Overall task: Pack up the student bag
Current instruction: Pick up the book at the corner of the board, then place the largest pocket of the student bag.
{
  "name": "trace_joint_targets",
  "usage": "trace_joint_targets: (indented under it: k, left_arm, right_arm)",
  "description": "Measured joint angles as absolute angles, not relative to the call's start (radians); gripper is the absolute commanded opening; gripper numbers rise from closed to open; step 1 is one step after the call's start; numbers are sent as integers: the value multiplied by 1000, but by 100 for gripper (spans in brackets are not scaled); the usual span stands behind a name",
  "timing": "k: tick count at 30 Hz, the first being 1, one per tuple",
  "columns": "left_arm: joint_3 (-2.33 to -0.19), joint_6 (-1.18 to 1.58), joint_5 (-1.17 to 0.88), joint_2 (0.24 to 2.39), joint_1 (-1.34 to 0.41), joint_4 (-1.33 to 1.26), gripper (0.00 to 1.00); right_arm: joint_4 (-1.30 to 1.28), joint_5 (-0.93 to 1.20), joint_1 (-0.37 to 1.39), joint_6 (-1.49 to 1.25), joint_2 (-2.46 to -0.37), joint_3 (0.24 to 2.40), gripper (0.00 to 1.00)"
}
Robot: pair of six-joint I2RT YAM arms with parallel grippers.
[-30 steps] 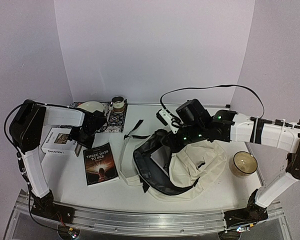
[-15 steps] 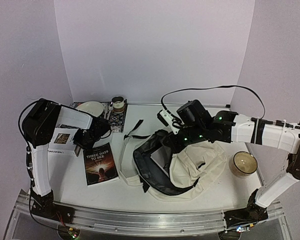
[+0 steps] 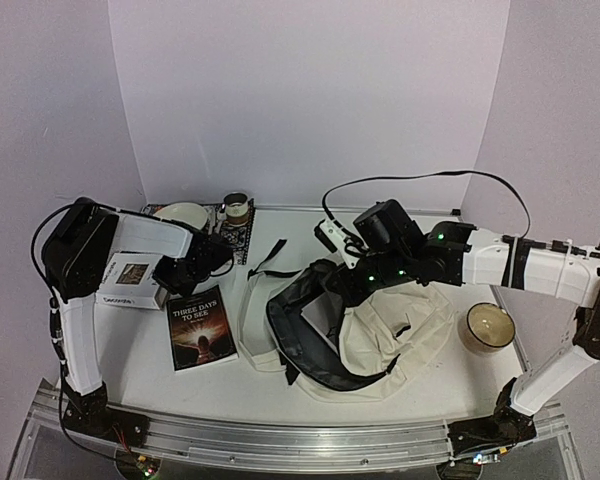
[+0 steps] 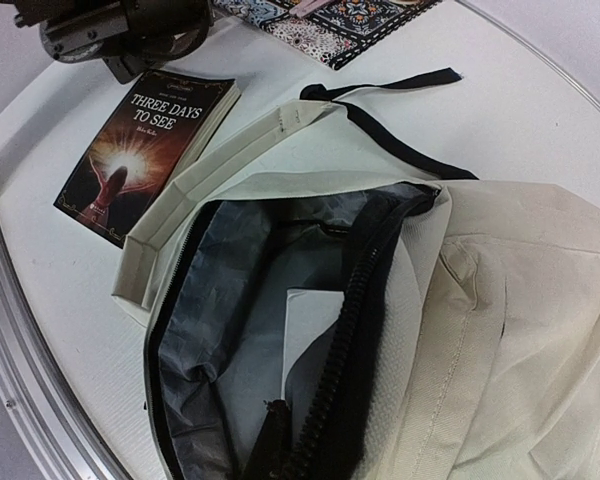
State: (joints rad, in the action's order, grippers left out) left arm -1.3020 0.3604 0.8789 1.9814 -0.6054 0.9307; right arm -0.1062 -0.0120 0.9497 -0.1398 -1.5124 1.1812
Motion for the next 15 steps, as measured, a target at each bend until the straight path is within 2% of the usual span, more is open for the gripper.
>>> trace_joint_targets:
  k: [8,10,15]
  left_arm:
    - [-1376,397,857,1925,-729,1023,0]
    - [-1389,403,856,1910,-755,1046,0]
    - [-1407,422,856,1850,-862,1076,0]
  right_arm:
    - [-102,-12,950,-140,-1507,1169,4]
    - [-102,-12,950,-143,-1502,1163,11]
    - [-104,16,950,-165,-1499,1150,35]
